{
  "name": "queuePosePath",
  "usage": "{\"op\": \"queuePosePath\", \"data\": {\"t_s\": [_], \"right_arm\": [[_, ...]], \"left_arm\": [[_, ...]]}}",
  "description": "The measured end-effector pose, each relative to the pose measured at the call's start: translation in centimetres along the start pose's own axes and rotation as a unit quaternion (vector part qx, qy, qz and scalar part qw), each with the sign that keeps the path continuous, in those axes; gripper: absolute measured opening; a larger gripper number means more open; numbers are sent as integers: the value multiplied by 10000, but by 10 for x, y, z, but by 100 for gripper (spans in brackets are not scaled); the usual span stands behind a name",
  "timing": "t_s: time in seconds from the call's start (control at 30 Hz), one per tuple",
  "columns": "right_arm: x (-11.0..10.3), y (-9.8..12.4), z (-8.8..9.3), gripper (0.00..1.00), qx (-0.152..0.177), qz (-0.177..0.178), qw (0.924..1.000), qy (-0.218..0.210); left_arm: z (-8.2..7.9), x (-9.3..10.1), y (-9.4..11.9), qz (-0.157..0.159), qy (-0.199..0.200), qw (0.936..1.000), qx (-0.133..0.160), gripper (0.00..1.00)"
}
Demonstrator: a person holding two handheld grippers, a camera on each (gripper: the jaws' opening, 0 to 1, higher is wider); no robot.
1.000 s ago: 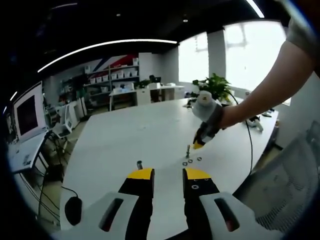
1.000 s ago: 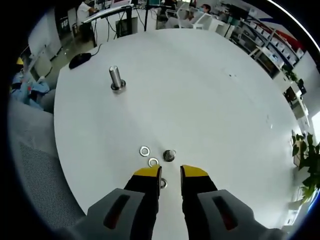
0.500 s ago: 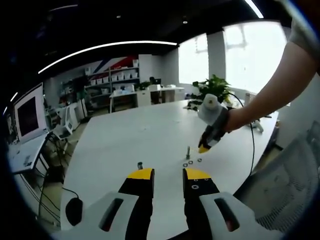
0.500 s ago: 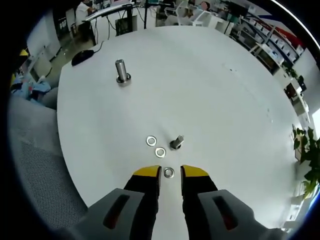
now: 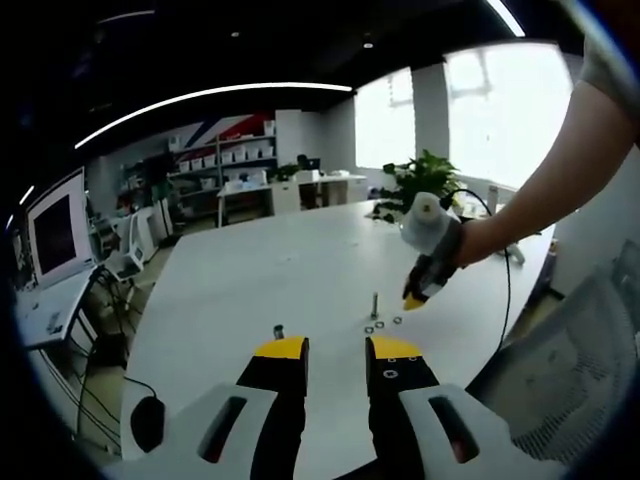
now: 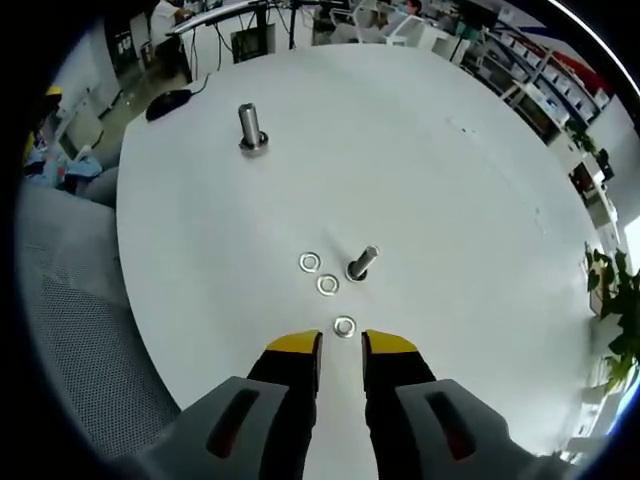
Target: Place the washer onto the threaded stud by aligning its center hole with the stud, sliding it down to the base, and recovering from edge contact or off-axis alignment until the washer reaches the visible bottom stop.
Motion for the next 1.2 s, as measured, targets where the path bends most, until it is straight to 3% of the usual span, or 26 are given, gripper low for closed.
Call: {"op": "queuePosePath", "data": {"t_s": [0.53, 1.2], "right_arm": [[-2, -10, 5, 18, -13, -33, 9999, -135], [-7, -25, 29, 18, -215, -95, 9992, -330]], "left_arm": [[2, -1, -1, 4, -22, 10000, -78, 21], [3, -2, -2, -27, -21, 9999, -145, 21]]}}
Point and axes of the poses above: the point that each gripper's makers call its tool centre point, and the gripper's own axes: y roughly backward along the fingers, x roughly to its right, z roughly out of its underside, the point moved 8 cm from there along y, roughly backward along the fingers, and after that the axes turned 15 degrees about x, right-handed, at the moved point
